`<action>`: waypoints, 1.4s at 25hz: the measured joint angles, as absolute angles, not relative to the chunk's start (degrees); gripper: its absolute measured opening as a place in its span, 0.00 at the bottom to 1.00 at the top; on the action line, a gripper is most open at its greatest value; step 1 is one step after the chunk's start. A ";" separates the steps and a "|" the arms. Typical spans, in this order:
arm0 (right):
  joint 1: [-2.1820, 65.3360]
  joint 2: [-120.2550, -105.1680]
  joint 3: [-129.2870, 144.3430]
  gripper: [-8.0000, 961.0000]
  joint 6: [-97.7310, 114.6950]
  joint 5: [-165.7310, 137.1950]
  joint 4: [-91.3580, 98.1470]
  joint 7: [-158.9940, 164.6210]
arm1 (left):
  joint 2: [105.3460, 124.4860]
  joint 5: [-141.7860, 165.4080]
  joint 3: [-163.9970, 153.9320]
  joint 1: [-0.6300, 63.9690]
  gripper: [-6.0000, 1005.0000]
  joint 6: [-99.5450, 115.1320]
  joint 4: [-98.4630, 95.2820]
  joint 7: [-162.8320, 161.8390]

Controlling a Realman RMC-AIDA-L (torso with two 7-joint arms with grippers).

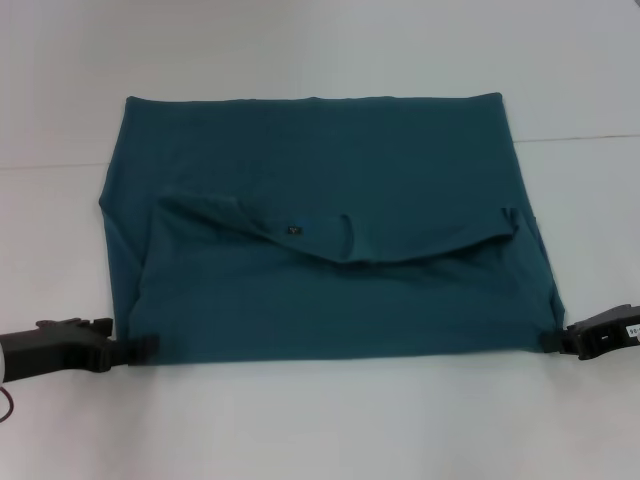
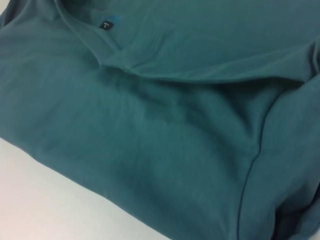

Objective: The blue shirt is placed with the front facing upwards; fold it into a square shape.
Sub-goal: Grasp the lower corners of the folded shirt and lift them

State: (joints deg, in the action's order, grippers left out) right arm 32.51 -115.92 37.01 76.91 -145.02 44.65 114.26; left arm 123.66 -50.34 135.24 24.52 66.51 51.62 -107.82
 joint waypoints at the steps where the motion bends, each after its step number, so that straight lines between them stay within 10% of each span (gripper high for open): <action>1: 32.52 -115.93 37.06 0.04 76.91 -145.02 44.65 114.26 | 123.51 -50.31 135.24 24.79 0.81 66.17 51.15 -108.41; 35: 32.60 -116.02 37.70 0.04 77.26 -145.11 44.99 114.44 | 122.10 -47.19 134.72 27.69 0.73 67.06 46.33 -111.52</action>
State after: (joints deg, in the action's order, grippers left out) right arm 32.60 -116.02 37.70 77.26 -145.11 44.99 114.44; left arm 122.10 -47.19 134.72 27.69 67.06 46.33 -111.52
